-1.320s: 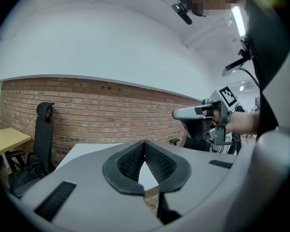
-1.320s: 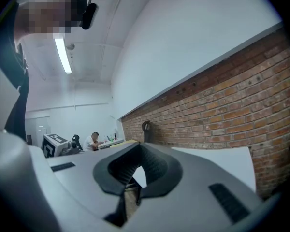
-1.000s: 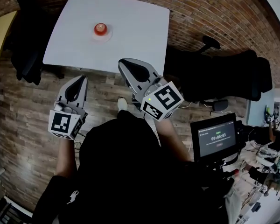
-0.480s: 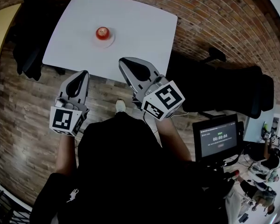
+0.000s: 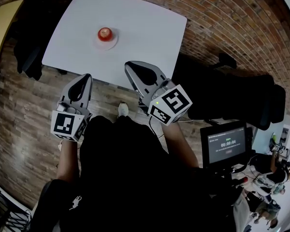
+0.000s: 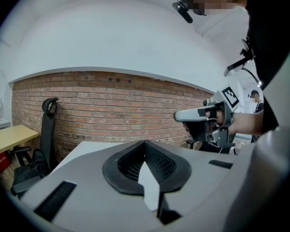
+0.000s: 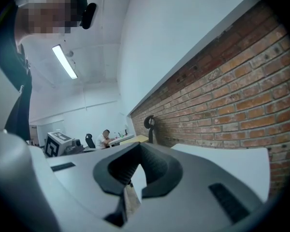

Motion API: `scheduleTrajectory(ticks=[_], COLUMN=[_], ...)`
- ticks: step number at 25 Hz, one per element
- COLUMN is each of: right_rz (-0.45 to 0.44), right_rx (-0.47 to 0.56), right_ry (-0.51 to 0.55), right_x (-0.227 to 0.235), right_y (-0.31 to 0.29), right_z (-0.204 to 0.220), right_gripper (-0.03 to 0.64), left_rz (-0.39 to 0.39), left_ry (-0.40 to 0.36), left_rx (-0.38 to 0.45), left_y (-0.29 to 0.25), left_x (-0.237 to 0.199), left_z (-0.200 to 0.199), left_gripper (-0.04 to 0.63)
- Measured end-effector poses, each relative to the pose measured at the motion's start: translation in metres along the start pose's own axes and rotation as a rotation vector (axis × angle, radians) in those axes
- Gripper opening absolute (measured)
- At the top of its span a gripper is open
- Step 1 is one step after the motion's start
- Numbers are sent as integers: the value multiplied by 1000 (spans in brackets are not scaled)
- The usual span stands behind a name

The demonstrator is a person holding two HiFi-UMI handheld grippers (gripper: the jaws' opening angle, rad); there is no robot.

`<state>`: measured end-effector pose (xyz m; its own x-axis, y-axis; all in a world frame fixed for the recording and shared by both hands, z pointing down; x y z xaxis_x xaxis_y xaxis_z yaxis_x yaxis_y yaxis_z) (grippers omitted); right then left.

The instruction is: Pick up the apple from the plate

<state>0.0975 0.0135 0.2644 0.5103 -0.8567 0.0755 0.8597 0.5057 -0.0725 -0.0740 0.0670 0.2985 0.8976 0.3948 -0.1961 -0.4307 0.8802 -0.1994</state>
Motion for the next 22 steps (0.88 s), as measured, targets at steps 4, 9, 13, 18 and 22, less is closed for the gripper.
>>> scheduleTrajectory(ticks=[4, 9, 13, 18, 22], right_rz=[-9, -10, -11, -18, -40], right_rx=[-13, -14, -21, -25, -21], right_ry=[-21, -43, -35, -40, -42], right_x=[12, 28, 38, 45, 37], right_y=[-1, 4, 2, -4, -6], right_z=[6, 11, 12, 14, 9], right_gripper=[3, 3, 3, 5, 3], left_rz=[18, 44, 45, 35, 2], left_ry=[10, 5, 8, 14, 23], left_rx=[-15, -33, -22, -30, -22], left_y=[-14, -31, -42, -46, -38], left_x=[4, 11, 9, 7, 4], left_z=[-2, -1, -1, 2, -3], left_gripper=[5, 5, 5, 5, 5])
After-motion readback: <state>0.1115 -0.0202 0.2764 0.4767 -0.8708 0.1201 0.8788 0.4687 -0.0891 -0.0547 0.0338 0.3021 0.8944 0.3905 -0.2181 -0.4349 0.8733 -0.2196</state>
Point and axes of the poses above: the fingertips, and each gripper's own axes: y backward along the fingers, x to its right, z out of its underside, the point moved 5 cm from there along y, backward along the fingers, and after that the axes turned 10 degrees about y, right-handed, at the moved point
